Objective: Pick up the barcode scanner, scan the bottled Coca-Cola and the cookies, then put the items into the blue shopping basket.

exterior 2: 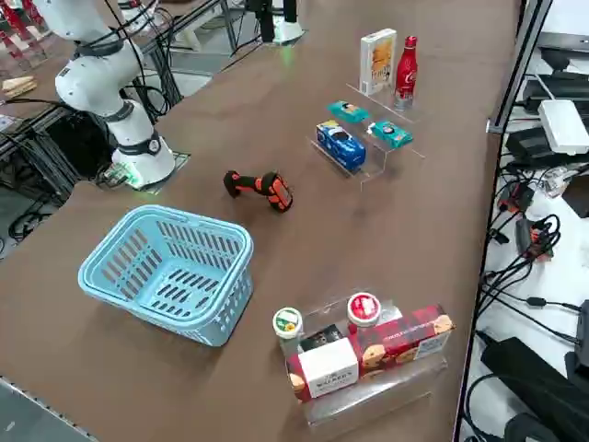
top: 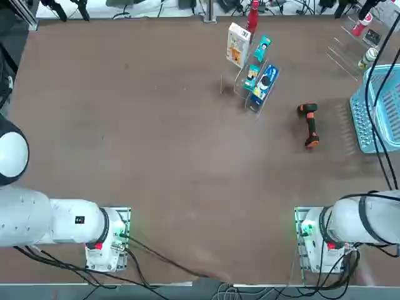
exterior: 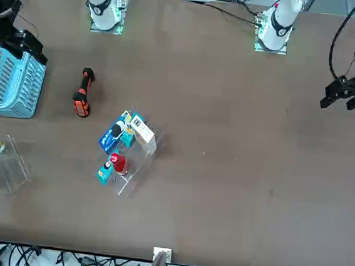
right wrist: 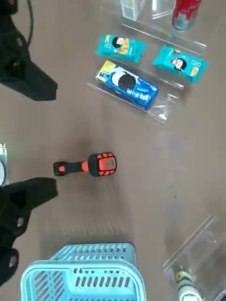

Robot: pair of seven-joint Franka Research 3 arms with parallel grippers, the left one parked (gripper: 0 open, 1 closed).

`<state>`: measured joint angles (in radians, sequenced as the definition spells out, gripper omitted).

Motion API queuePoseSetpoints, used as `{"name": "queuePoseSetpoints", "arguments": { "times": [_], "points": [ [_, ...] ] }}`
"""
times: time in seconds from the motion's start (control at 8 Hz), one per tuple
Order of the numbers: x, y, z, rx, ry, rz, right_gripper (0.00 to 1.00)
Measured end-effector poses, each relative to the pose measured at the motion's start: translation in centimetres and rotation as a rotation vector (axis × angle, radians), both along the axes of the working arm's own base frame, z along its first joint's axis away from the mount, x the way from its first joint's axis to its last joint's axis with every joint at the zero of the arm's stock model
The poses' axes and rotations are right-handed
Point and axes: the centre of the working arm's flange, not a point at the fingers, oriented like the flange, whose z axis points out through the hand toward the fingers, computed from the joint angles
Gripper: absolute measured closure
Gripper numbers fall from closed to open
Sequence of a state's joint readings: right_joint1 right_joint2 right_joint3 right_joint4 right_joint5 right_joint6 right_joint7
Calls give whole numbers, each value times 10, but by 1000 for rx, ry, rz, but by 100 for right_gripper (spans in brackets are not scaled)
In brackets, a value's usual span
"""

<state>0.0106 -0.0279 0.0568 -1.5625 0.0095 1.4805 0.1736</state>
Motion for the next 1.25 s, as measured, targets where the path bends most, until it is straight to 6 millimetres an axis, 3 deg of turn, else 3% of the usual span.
{"name": "queuePoseSetpoints", "arguments": {
  "times": [0.38, 0.62, 1.0, 1.25],
  "points": [
    [-2, 7, -2, -4, 18, -7, 0],
    [4, 4, -18, -8, 49, -14, 0],
    [4, -14, -76, -16, 135, -49, 0],
    [-18, -23, -130, -17, 93, -66, 0]
  ]
}}
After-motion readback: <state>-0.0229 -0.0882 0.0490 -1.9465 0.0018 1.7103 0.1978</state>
